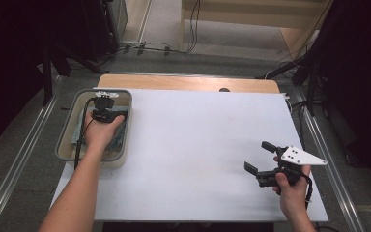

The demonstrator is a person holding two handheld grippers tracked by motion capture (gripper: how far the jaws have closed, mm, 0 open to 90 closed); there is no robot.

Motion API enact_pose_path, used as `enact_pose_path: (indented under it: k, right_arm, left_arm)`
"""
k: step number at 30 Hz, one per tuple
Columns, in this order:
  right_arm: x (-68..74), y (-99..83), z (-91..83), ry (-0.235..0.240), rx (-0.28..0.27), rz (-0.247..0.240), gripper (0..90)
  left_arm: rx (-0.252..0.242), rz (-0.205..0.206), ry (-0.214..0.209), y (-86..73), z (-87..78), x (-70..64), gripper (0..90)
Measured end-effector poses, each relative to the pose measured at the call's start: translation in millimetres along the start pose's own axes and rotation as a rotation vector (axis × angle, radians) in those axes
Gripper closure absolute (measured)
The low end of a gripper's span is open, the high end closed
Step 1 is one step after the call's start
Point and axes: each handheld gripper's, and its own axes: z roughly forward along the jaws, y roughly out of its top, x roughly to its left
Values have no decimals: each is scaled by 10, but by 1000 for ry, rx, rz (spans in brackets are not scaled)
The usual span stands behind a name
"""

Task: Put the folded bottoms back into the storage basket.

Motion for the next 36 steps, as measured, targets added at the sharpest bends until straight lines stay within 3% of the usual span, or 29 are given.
enact_pose_path:
  k: [3,8,11,14,22,28,36]
  right_arm:
    - [-15,-9,-4,-5,-1,4,0]
    - [-50,-17,-22,-11,-4,11,0]
    - [-70,-26,-29,-16,-5,17,0]
    - [-88,-33,-38,-21,-5,21,0]
    - [-145,-52,-67,-40,-6,30,0]
    - [-167,-60,-79,-46,-5,36,0]
    - [-198,-78,-87,-53,-3,38,0]
  left_arm:
    - [0,-11,-18,3,-21,10,852]
    - [-26,-46,-18,27,-122,-6,719]
    - [-48,-44,-15,38,-178,-19,636]
    - [-91,-26,20,56,-310,-36,520]
    - [-146,-10,-54,47,-536,-128,290]
    - [-188,19,-95,-2,-648,-239,209]
    - [-279,44,-157,-105,-861,-396,125]
